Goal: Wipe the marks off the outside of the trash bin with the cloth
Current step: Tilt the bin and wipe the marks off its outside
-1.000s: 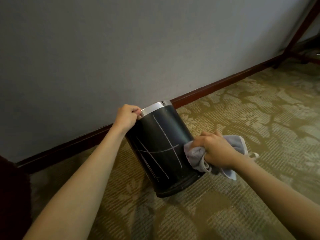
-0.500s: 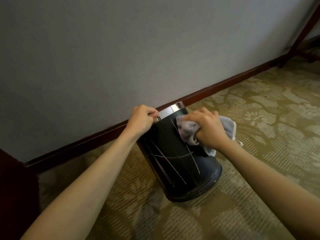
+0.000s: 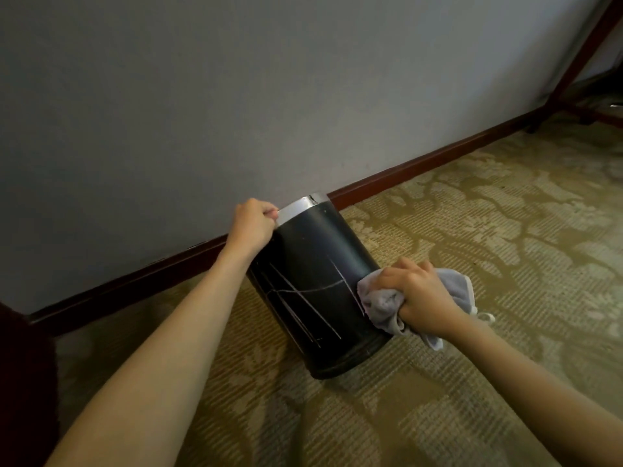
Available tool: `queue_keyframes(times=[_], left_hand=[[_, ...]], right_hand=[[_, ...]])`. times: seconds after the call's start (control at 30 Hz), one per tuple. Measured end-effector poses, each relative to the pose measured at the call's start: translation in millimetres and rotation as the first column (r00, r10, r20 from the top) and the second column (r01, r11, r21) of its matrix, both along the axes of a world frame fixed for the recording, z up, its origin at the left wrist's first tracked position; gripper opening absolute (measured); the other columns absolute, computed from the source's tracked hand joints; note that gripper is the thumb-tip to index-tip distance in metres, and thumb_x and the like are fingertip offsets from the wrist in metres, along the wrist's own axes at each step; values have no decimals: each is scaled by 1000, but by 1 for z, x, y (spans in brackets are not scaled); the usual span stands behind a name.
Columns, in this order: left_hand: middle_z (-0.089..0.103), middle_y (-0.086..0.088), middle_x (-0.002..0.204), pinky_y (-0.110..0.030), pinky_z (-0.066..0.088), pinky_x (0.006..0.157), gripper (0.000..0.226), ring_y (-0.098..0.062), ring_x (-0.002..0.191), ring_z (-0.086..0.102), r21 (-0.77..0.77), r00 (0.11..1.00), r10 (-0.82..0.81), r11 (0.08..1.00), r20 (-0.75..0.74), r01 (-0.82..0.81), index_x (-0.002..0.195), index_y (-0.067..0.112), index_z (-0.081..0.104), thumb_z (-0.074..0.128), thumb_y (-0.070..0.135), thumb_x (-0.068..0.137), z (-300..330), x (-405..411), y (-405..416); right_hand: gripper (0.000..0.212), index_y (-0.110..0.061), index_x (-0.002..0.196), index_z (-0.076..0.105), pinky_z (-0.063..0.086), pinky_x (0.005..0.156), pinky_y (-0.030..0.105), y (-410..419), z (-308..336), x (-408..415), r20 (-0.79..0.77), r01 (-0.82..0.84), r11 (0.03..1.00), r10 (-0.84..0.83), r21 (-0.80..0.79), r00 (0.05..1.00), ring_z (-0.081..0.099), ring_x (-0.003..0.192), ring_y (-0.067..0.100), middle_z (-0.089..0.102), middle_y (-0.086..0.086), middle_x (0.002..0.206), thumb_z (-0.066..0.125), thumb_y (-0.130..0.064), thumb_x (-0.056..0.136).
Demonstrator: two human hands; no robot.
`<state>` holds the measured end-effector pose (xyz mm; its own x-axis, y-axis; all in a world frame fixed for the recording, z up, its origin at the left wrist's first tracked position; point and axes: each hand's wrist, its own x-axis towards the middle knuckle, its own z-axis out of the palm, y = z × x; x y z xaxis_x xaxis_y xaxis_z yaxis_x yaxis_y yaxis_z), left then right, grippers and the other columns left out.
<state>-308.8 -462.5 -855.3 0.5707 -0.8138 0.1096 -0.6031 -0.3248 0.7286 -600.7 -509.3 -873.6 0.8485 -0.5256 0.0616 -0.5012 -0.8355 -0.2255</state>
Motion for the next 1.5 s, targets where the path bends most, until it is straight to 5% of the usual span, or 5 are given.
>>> queue_keyframes(times=[0.27, 0.57, 0.83, 1.17, 1.5], left_hand=[[58, -5, 62, -30, 42, 67, 35, -23, 66, 56, 2, 993, -72, 997, 91, 73, 57, 11, 57, 52, 11, 92, 8, -15, 7], [47, -3, 53, -33, 36, 48, 37, -19, 51, 48, 49, 936, -214, 977, 278, 208, 53, 14, 49, 55, 8, 89, 29, -75, -4], [62, -17, 75, -36, 42, 63, 22, -42, 81, 58, 30, 949, -92, 996, 300, 87, 75, 8, 67, 52, 14, 90, 20, -44, -17], [58, -16, 63, -35, 40, 58, 29, -34, 65, 53, 4, 960, -8, 1000, 280, 7, 66, 1, 59, 51, 13, 92, 2, -9, 8], [39, 1, 49, -31, 28, 46, 43, -23, 51, 43, 33, 876, -281, 956, 391, 291, 50, 17, 38, 53, 16, 90, 27, -74, -10]], right_hand=[[46, -27, 100, 73, 42, 78, 49, -10, 7, 29, 267, 44, 998, -30, -46, 963, 56, 92, 24, 59, -16, 97, 68, 4, 66], [39, -29, 101, 72, 27, 81, 35, -35, 40, 45, 382, 164, 979, -105, -124, 918, 48, 97, 19, 67, -12, 100, 67, -1, 74], [35, -29, 93, 73, 36, 79, 41, -12, -6, 2, 255, 112, 991, -88, -79, 963, 53, 92, 18, 62, -21, 96, 72, -6, 67], [35, -40, 104, 65, 30, 85, 33, 5, -9, -9, -19, -5, 999, 4, -44, 1000, 45, 106, 7, 59, -27, 106, 63, -20, 75], [42, -25, 99, 73, 42, 82, 48, -17, 37, 37, 350, 139, 984, -93, -109, 932, 55, 97, 21, 67, -6, 100, 73, 3, 68]])
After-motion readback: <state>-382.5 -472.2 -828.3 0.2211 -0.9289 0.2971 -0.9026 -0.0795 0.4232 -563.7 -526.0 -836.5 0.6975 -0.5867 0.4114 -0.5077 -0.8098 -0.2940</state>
